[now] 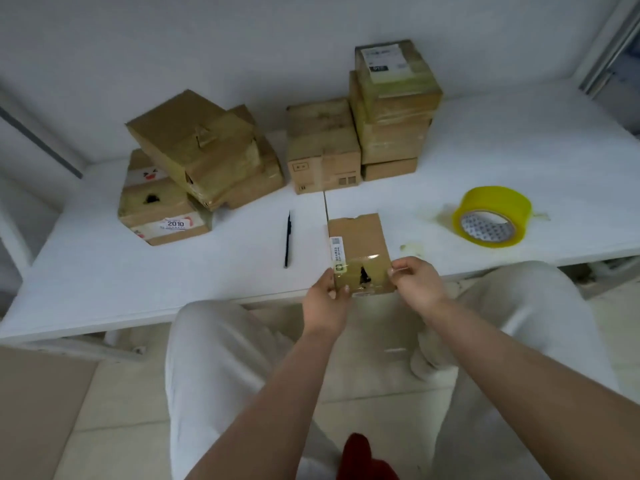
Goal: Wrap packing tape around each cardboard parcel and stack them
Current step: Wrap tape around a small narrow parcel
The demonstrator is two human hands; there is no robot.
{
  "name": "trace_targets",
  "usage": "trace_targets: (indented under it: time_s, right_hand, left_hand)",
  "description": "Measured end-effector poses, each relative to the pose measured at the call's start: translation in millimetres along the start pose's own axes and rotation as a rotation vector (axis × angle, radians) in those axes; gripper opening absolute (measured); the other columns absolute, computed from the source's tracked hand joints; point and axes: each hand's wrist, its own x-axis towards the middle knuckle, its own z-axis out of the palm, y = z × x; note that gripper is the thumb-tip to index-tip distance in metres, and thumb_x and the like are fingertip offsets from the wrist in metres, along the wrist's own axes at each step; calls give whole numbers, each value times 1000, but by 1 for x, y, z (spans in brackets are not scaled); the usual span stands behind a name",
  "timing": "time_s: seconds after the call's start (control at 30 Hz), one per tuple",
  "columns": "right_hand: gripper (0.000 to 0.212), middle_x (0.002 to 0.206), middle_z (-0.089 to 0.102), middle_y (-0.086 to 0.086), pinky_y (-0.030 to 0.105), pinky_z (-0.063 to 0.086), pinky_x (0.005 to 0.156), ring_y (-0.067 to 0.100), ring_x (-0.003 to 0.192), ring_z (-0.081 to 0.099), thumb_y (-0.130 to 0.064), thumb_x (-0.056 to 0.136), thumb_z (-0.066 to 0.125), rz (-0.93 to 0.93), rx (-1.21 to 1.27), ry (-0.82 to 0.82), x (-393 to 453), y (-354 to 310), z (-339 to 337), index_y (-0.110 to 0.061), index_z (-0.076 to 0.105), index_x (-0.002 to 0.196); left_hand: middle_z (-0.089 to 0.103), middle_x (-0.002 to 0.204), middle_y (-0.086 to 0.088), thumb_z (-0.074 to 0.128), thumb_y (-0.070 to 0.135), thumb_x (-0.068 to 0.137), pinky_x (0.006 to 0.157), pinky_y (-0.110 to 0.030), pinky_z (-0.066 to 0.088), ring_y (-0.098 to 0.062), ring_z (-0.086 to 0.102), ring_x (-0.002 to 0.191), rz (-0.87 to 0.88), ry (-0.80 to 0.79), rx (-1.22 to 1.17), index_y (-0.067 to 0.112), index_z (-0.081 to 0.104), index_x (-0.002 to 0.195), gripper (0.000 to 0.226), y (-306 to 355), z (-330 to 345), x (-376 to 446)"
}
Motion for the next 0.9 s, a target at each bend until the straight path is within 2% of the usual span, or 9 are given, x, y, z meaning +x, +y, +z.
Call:
trace_targets:
  time_s: [0.07,0.13,0.2,0.27,0.4,0.5,0.63,0.83,0.9]
  right_hand:
    - [32,129,58,11,35,44,99,30,114,56,-12,94,55,-172,-221,19,-1,3,-3,-12,57,126]
    - [44,145,46,7,39,38,108,32,128,43,-7,94,52,-389,-427,19,-2,7,-4,-15,51,137]
    - [52,156,32,-4,37,34,112,27,135,32,-7,96,49,-480,-486,-36,-1,11,-3,-21,44,145]
    - [51,157,29,-9,36,36,110,24,135,31,-8,97,49,-503,-496,-75,1,17,0,-22,44,145]
    - [48,155,30,-16,35,39,107,21,132,35,-8,97,51,-502,-428,-77,3,26,2,-24,48,143]
    - [47,148,26,-26,28,35,110,19,133,36,-7,97,52,-512,-366,-86,5,30,2,-22,50,141]
    - [46,146,25,-26,23,33,108,23,130,40,-5,97,51,-534,-310,-79,5,34,5,-19,50,141]
    - [46,147,26,-24,29,38,107,26,124,45,-6,96,51,-544,-289,-55,7,39,9,-20,51,140]
    - [46,146,25,-25,27,37,105,26,122,46,-6,96,50,-533,-293,-57,7,38,9,-20,51,140]
  left_hand:
    - [53,136,1,65,15,90,102,-19,36,-18,47,127,71,46,93,9,46,141,55,0,-1,0]
    - [30,156,-3,73,22,85,115,-20,18,-17,20,147,223,-1,220,10,31,150,78,-1,1,4]
    - [13,162,0,77,30,81,116,-19,9,-13,1,150,313,-114,293,12,21,154,94,-1,5,8]
    - [4,163,2,80,37,77,119,-21,6,-10,-6,149,328,-196,373,13,13,155,105,-3,9,14]
    - [12,162,-2,80,39,76,118,-17,3,-10,1,150,340,-129,408,7,21,153,101,-7,16,19]
    - [30,157,-4,80,37,76,120,-20,13,-13,16,148,327,-14,314,3,38,146,89,-6,21,19]
    - [49,145,-5,81,33,76,108,-7,20,-14,35,141,308,95,220,4,55,134,70,-5,22,23]
    - [55,138,-7,81,21,77,108,-15,28,-17,41,136,318,160,177,3,60,128,58,-7,28,27]
    - [56,137,-6,81,18,77,106,-12,26,-18,42,135,309,176,173,3,61,127,56,-6,30,28]
